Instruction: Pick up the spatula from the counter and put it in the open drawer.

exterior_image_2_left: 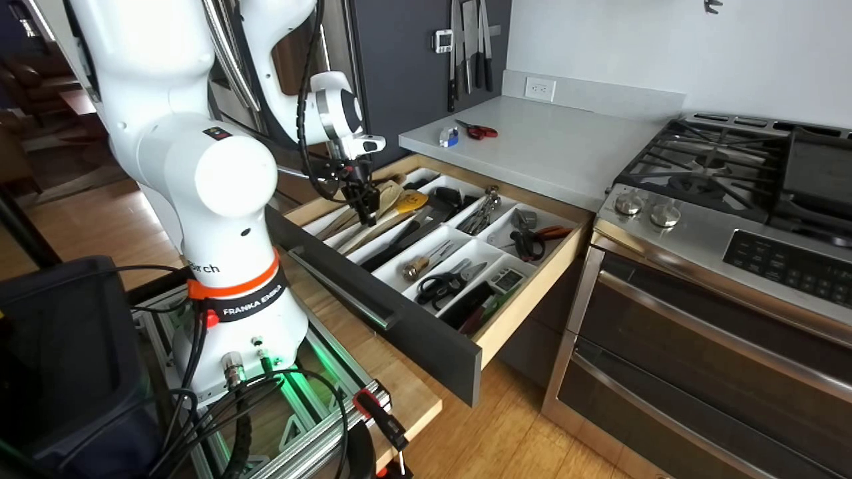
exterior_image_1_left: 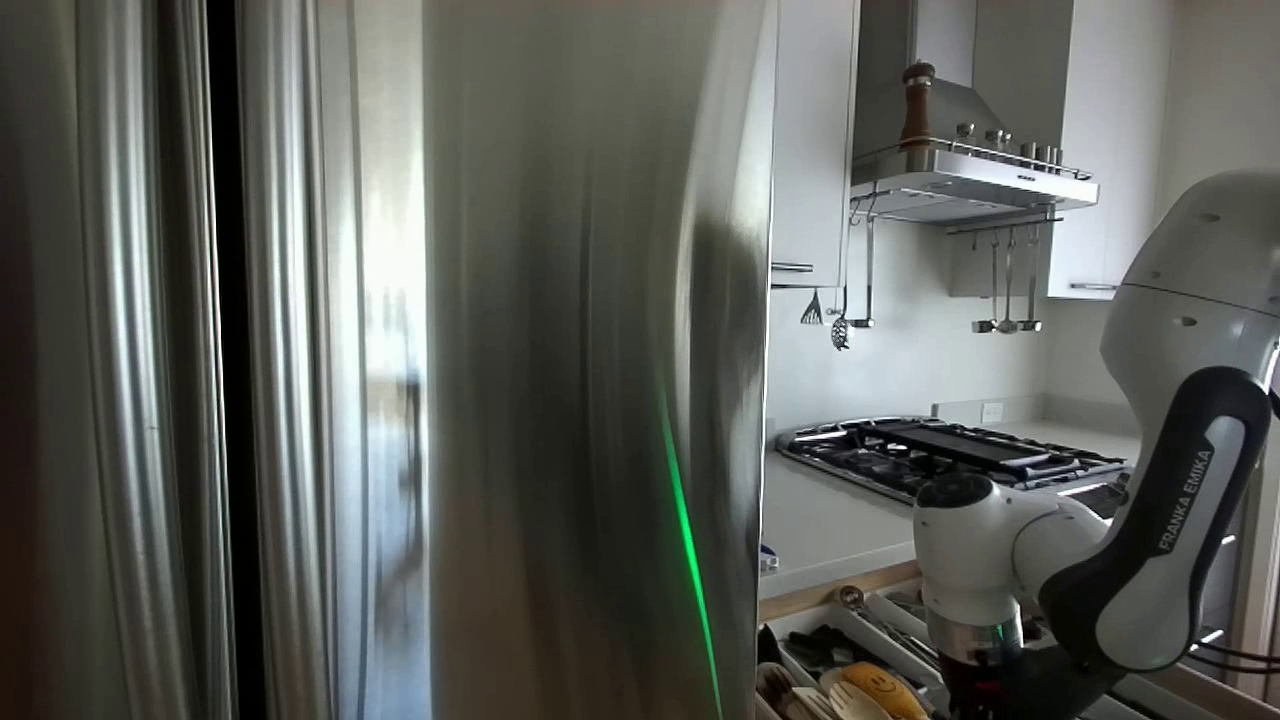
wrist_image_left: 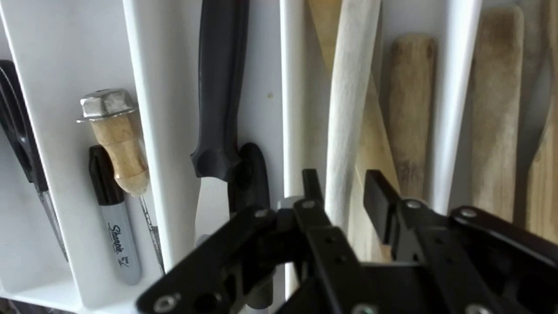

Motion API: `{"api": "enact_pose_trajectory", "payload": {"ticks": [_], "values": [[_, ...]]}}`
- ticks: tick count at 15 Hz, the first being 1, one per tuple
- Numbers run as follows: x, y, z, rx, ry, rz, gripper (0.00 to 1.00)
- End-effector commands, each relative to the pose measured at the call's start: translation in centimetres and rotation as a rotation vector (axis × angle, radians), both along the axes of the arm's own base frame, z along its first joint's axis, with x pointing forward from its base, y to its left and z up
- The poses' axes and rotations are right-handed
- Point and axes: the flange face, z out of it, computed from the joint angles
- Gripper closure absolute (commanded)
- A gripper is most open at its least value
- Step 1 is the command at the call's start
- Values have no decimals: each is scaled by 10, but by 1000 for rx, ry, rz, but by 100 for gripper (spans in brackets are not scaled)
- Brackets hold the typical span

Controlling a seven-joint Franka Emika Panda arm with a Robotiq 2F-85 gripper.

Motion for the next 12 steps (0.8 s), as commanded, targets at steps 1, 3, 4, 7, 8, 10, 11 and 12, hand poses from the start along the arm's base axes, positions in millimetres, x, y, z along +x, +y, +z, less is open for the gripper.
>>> {"api": "enact_pose_trajectory", "payload": {"ticks": [1, 3, 4, 7, 8, 10, 11, 12], "values": [[6, 2, 7, 11, -18, 17, 34], [9, 7, 21, 27, -47, 24, 19], [11, 10, 30, 41, -67, 18, 12], [18, 20, 60, 71, -109, 21, 0], [21, 21, 73, 87, -119, 7, 0], [29, 20, 97, 147, -117, -10, 0], [37, 18, 112, 186, -123, -19, 0], [42, 13, 130, 222, -127, -20, 0]]}}
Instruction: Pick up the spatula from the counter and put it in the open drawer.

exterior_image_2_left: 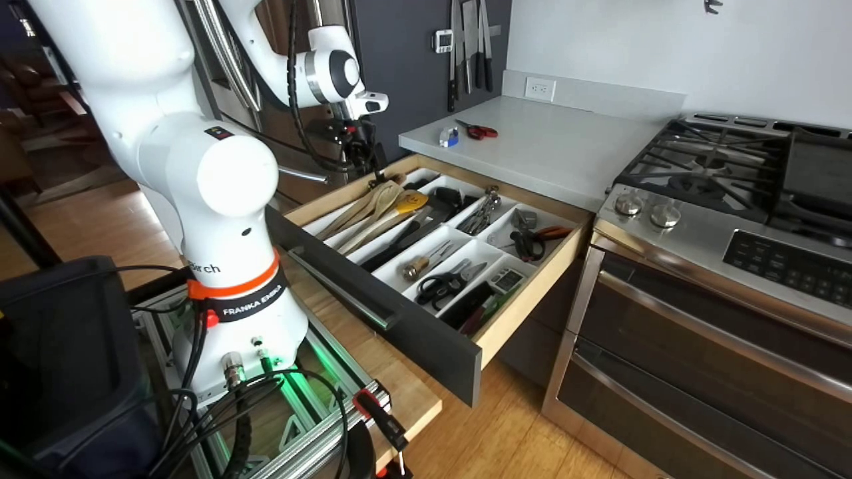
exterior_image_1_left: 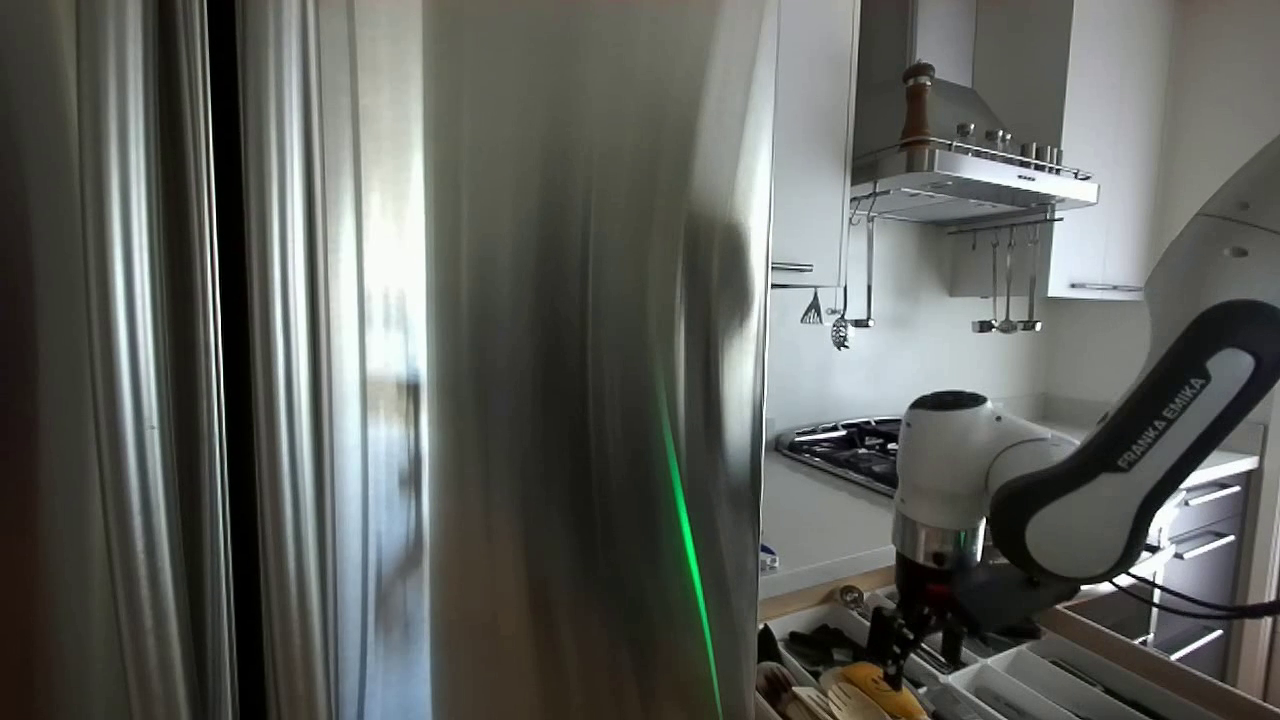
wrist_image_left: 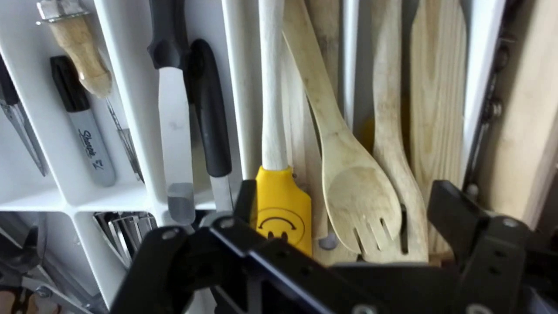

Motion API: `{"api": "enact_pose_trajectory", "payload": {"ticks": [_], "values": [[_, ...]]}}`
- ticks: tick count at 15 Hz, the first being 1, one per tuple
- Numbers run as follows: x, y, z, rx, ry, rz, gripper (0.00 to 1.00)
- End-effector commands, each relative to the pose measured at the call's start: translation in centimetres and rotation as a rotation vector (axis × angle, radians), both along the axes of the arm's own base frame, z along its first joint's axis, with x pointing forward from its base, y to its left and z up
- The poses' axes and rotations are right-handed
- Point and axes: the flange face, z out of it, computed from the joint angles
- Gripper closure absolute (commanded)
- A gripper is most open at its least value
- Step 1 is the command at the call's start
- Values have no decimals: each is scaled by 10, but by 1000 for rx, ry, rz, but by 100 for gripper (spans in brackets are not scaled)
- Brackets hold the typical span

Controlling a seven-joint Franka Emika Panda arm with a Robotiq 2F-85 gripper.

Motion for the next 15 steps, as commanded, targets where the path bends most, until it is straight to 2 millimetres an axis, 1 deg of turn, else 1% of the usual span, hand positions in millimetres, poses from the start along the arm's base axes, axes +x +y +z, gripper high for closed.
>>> {"api": "enact_pose_trajectory", "payload": {"ticks": [1, 6, 8, 9, 10, 11, 12, 13, 15], "values": [[13, -15, 60, 98, -13, 0, 0], [50, -54, 154, 209, -49, 15, 0], [67, -71, 187, 235, -57, 22, 0], [74, -77, 200, 243, -64, 24, 0], [66, -68, 183, 216, -78, 13, 0], [71, -74, 197, 225, -85, 15, 0], [74, -77, 204, 229, -89, 16, 0], [76, -78, 206, 230, -90, 15, 0], [76, -76, 204, 229, -86, 17, 0]]}}
